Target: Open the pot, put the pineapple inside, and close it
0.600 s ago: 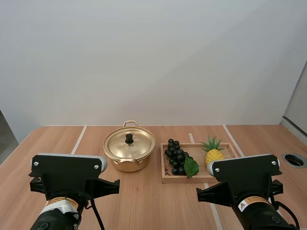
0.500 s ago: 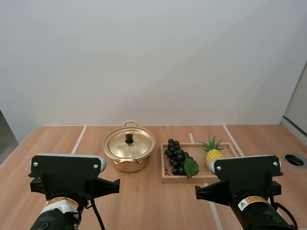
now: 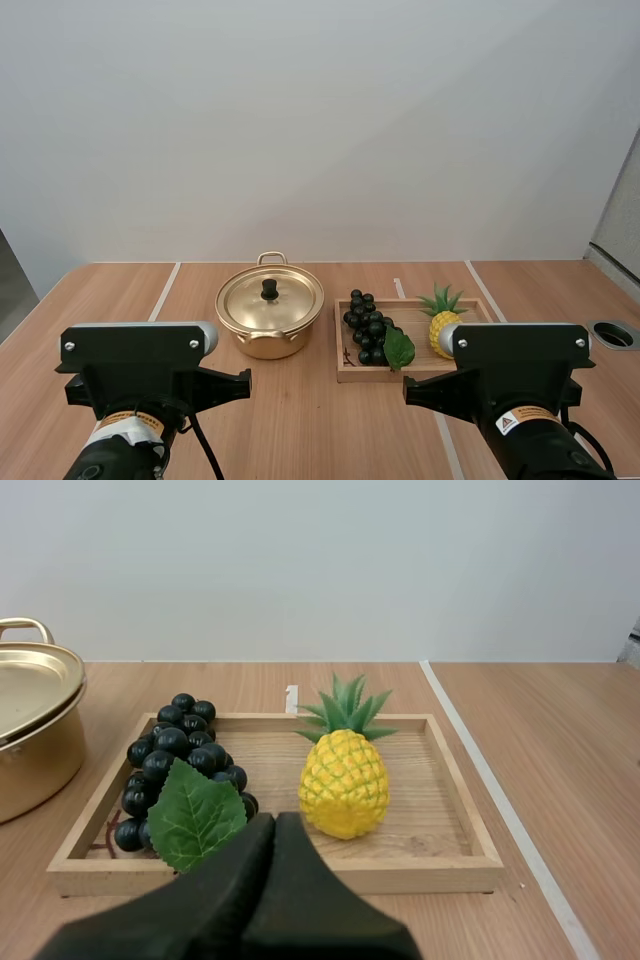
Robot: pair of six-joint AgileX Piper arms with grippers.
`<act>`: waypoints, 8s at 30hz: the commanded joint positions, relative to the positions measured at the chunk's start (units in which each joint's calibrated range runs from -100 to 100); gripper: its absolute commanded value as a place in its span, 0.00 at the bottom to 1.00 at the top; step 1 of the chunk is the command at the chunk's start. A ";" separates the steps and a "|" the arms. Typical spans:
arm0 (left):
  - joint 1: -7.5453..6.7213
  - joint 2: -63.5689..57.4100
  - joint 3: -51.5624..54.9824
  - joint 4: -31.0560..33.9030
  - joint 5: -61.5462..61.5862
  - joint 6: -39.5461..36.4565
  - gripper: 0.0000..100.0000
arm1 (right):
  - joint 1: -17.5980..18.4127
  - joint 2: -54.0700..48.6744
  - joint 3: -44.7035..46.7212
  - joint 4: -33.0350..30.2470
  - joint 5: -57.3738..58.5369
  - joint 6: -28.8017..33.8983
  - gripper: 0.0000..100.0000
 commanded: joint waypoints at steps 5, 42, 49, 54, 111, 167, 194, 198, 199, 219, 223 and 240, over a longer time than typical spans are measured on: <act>-0.20 -0.27 0.00 0.44 -24.45 -0.66 0.00 | -0.22 -0.34 0.03 0.64 -28.98 -0.19 0.00; -0.20 12.03 -49.83 0.33 -23.59 -1.26 0.00 | -0.22 8.79 -43.45 -0.33 -21.38 -0.56 0.00; -0.20 25.52 -73.38 0.33 6.76 -1.96 0.00 | -0.22 19.26 -61.84 -1.29 1.13 -0.56 0.00; -0.20 34.52 -86.12 0.44 25.15 -1.96 0.00 | -0.22 28.24 -74.23 -5.51 26.26 -0.37 0.00; -0.20 85.03 -91.50 -20.39 69.27 21.67 0.00 | -0.22 72.49 -86.60 -13.14 68.73 0.75 0.00; -0.20 97.89 -74.14 -27.00 55.76 39.59 1.00 | -0.22 76.63 -71.97 -14.85 53.70 0.65 0.00; -0.20 105.07 -74.14 -30.48 50.18 43.97 1.00 | -0.22 76.63 -71.99 -14.85 53.07 0.65 0.00; -0.20 105.52 -74.14 -29.43 50.98 43.97 1.00 | -0.22 76.63 -71.99 -14.85 53.07 0.65 0.00; -0.20 105.88 -74.14 -29.43 50.98 43.97 1.00 | -0.22 76.63 -71.99 -14.85 53.07 0.65 0.00; -0.20 108.78 -74.14 -28.70 54.03 42.45 0.48 | -0.22 76.63 -71.99 -14.73 53.09 0.65 0.00; -0.20 108.78 -74.14 -26.64 54.03 41.29 0.00 | -0.22 76.63 -71.99 -14.73 53.09 0.65 0.00; -0.20 104.47 -83.71 -25.31 64.42 37.73 0.00 | -0.22 76.63 -71.99 -14.63 53.29 0.65 0.00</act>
